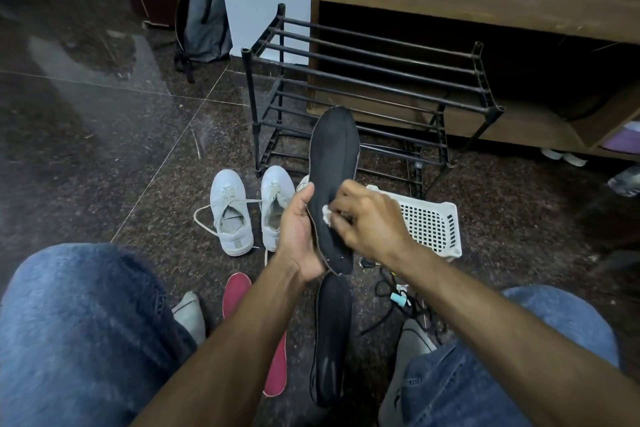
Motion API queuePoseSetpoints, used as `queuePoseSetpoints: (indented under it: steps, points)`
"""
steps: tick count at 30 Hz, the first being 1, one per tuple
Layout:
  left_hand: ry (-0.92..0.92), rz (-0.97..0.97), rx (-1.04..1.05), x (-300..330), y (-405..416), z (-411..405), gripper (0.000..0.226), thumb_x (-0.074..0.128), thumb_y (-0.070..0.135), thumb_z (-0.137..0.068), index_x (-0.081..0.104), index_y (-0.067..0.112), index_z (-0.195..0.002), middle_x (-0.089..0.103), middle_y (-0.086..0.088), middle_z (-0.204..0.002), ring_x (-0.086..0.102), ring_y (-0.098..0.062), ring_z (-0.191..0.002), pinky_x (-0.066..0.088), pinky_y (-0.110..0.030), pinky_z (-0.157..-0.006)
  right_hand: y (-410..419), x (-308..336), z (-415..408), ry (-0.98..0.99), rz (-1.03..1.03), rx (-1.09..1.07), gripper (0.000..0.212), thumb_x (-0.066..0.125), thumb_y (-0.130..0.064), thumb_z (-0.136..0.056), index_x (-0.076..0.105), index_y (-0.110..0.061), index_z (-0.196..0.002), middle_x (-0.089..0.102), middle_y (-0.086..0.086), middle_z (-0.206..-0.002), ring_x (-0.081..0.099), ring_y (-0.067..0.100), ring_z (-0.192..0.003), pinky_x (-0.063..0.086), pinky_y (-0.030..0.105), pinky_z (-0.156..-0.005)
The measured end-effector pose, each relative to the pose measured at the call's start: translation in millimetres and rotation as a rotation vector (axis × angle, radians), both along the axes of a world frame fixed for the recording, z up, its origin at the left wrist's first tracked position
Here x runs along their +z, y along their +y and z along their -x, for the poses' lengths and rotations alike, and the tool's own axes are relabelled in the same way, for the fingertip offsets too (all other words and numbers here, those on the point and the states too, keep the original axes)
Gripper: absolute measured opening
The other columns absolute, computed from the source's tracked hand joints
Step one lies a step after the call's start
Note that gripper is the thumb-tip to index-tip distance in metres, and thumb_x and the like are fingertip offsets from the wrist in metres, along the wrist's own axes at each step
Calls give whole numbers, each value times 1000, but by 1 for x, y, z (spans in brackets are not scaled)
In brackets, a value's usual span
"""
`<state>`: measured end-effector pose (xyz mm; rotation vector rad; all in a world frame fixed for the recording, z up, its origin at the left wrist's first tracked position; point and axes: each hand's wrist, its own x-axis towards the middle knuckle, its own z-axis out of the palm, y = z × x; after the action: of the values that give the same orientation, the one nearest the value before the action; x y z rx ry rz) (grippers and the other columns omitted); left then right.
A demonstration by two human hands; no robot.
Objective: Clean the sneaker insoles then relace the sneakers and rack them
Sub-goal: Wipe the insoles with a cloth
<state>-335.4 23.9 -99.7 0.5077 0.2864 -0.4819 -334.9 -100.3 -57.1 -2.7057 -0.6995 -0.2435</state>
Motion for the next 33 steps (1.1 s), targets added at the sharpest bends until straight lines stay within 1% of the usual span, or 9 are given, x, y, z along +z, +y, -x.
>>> queuePoseSetpoints:
  steps: [4,7,9,15,19,23,26,30,33]
  points:
    - [29,-43,2,-2,5,-5,58,47,52,-88,70,1,-106,64,-15,-109,55,-28,-116,37,-39,-109,1,-4,23,50,90,113,21,55,-29,-90,71,-16,-88,56,-1,-92,62,29,-66,46,36,-54]
    - [0,-50,-6,-3,-1,-2,51,46,47,-89,66,8,-115,63,-11,-112,60,-26,-104,42,-40,-99,-4,2,-6,-6,166,-27,24,50,-31,-94,69,-17,-90,54,-1,-99,62,34,-75,38,35,-56]
    - [0,-51,-11,0,0,1,51,46,46,-90,67,8,-117,64,-12,-113,61,-27,-103,41,-40,-101,-5,1,-10,-15,172,-29,24,50,-30,-93,69,-17,-88,53,-1,-98,62,33,-77,40,36,-58]
    - [52,-56,-11,-7,5,1,66,47,51,-88,63,-4,-119,62,-21,-116,48,-32,-130,30,-43,-116,-9,-9,22,34,190,223,12,63,-23,-81,71,-18,-75,52,-4,-80,53,21,-47,38,29,-40]
    - [7,-60,-19,4,1,2,66,48,49,-85,51,5,-135,59,-15,-119,58,-30,-106,42,-41,-99,-16,-6,3,-26,194,41,17,59,-29,-89,72,-20,-85,56,-3,-92,61,27,-65,36,32,-50]
    - [38,-51,15,2,7,-3,63,44,50,-89,58,0,-125,60,-19,-115,52,-33,-122,32,-49,-112,-13,-10,16,46,223,208,15,58,-22,-86,71,-18,-81,53,-2,-87,58,25,-60,46,36,-50]
    - [11,-52,48,6,11,-10,64,41,51,-92,57,-1,-124,63,-20,-109,51,-38,-127,30,-53,-113,-17,-12,29,17,227,315,9,64,-21,-79,65,-19,-70,51,-4,-79,54,18,-50,33,25,-40]
    - [-27,-19,40,12,12,-12,64,40,53,-93,56,-2,-122,61,-19,-110,49,-42,-127,30,-50,-115,-15,-9,24,-49,188,295,25,47,-31,-85,65,-19,-73,50,-4,-81,56,18,-53,36,27,-36]
    - [-43,21,77,14,17,-13,63,43,53,-92,57,-1,-120,60,-19,-109,51,-43,-125,33,-51,-112,-11,-11,23,-59,74,246,32,43,-35,-82,67,-17,-74,52,-5,-79,54,19,-52,41,29,-41]
